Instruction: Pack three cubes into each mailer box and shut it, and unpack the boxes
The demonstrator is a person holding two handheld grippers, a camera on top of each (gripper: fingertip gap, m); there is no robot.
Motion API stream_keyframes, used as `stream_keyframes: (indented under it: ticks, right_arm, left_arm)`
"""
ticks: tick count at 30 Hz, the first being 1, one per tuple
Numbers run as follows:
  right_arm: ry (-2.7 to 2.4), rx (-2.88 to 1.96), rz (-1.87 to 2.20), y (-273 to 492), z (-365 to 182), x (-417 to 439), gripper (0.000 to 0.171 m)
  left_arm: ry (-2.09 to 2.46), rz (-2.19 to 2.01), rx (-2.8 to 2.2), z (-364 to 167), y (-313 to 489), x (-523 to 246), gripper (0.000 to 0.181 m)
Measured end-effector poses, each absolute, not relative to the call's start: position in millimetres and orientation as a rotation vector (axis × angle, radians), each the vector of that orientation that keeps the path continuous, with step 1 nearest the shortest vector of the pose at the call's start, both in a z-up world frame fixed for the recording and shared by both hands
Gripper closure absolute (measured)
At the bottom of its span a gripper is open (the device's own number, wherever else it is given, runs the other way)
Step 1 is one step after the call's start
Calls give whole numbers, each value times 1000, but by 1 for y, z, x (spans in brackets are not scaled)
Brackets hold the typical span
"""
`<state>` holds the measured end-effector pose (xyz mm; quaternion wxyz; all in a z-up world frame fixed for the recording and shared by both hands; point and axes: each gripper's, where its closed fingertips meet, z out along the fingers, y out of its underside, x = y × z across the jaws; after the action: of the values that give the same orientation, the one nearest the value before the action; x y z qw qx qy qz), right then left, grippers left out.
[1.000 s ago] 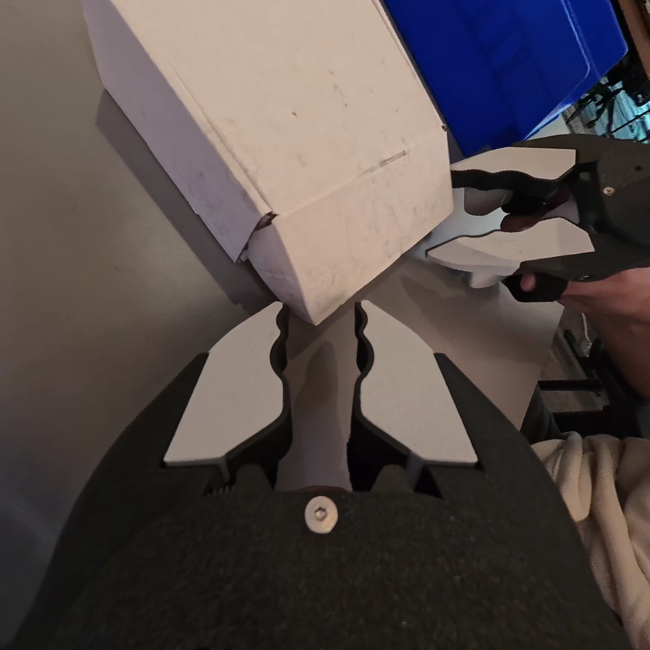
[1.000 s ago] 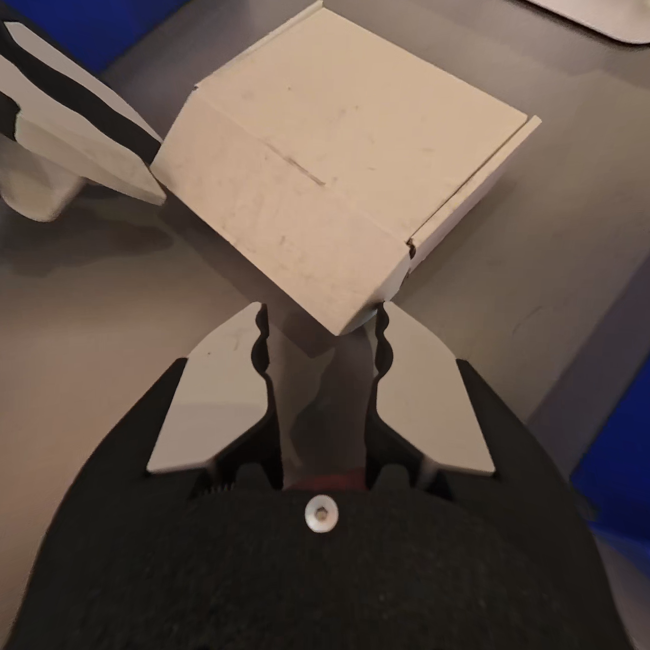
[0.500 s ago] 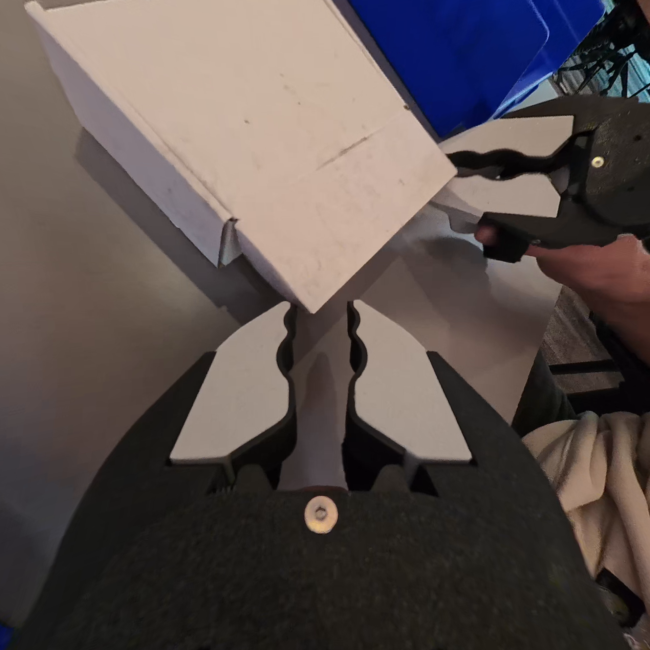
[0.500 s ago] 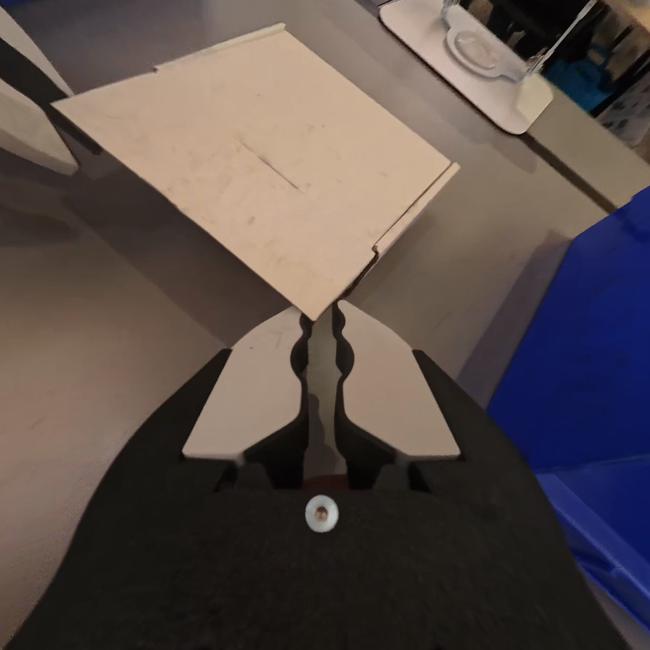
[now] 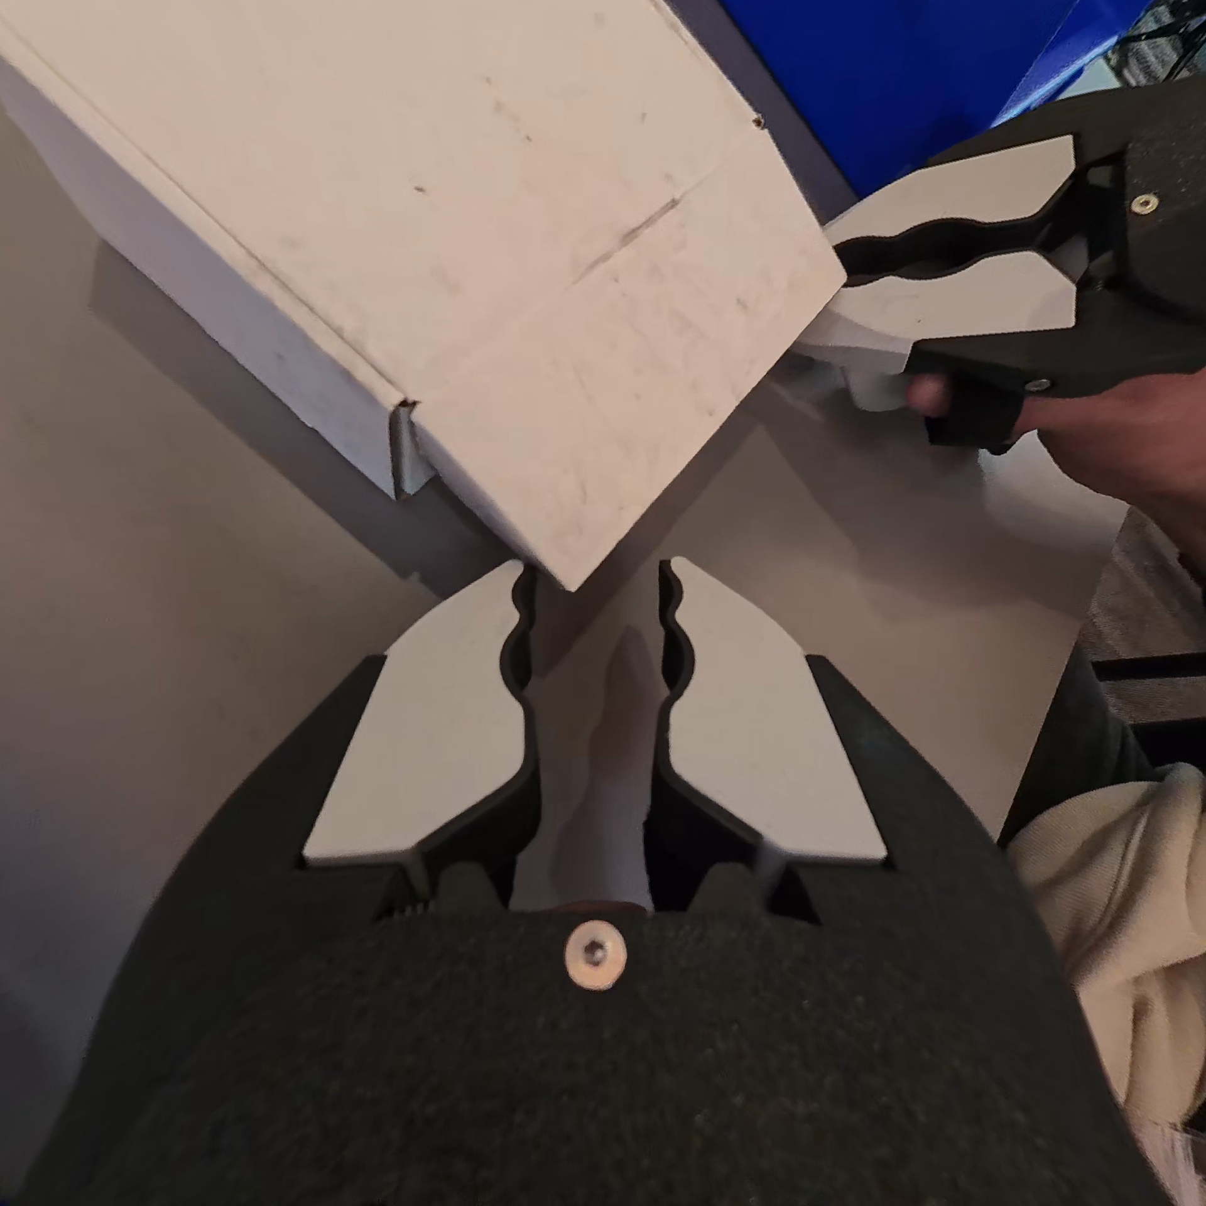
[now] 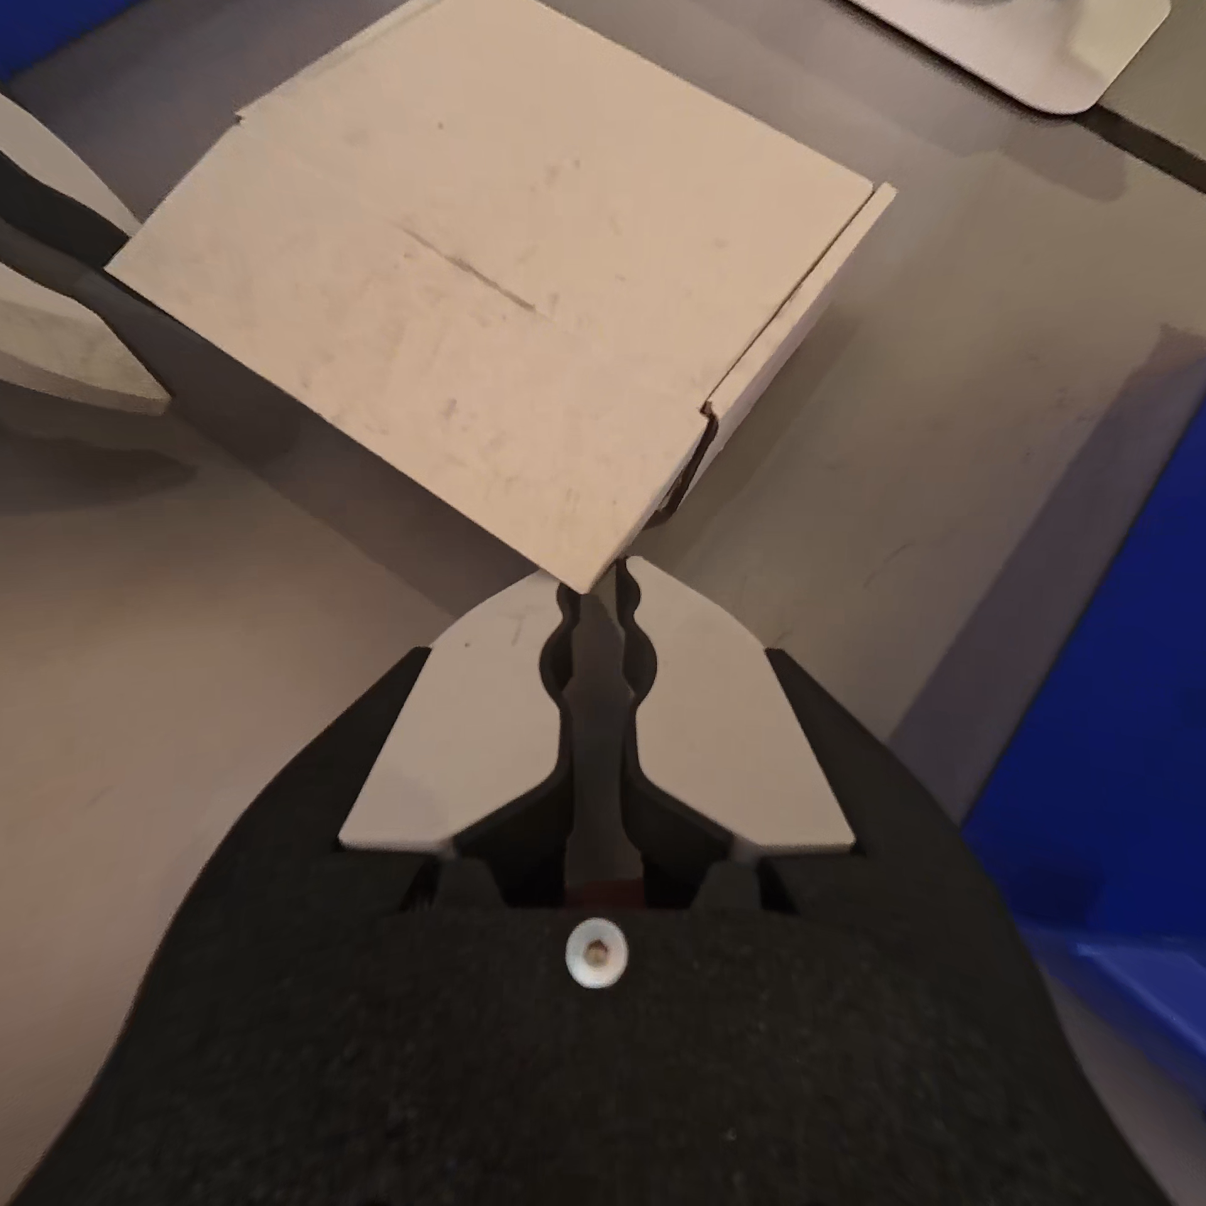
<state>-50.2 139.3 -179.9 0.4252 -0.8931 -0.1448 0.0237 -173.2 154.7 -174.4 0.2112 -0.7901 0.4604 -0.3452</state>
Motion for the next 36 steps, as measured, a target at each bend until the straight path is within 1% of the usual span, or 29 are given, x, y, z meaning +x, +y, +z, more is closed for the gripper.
stream_keyframes:
  ticks: [2,5,6,10,14,17,19,22,28,36]
  right_arm:
    - [-344,-2252,85,138,-181,-50,157]
    - [-327,-2294,160,128,-182,-51,140]
    - [-328,-2301,186,123,-181,-52,138]
    - [-312,-2198,298,126,-159,-59,137]
    - [-277,-2216,300,135,-167,-59,129]
    - [-274,-2208,294,135,-166,-59,132]
    - [-272,-2191,309,132,-159,-60,137]
    - [-267,-2177,282,132,-154,-57,135]
    - [-255,-2227,314,138,-173,-58,131]
    - [-239,-2230,342,140,-175,-56,132]
  left_arm:
    - [1269,-978,-2205,-174,155,-175,146]
    - [1234,-1025,-2214,-170,156,-182,146]
    - [1217,-1043,-2216,-168,156,-184,146]
    - [1160,-1103,-2217,-162,161,-185,146]
    - [1152,-1132,-2219,-163,164,-175,146]
    - [1154,-1080,-2199,-162,167,-173,146]
    - [1165,-1060,-2179,-157,165,-174,151]
    - [1196,-1048,-2155,-153,159,-171,152]
    - [1213,-998,-2209,-172,164,-167,143]
    - [1171,-1019,-2222,-174,171,-166,147]
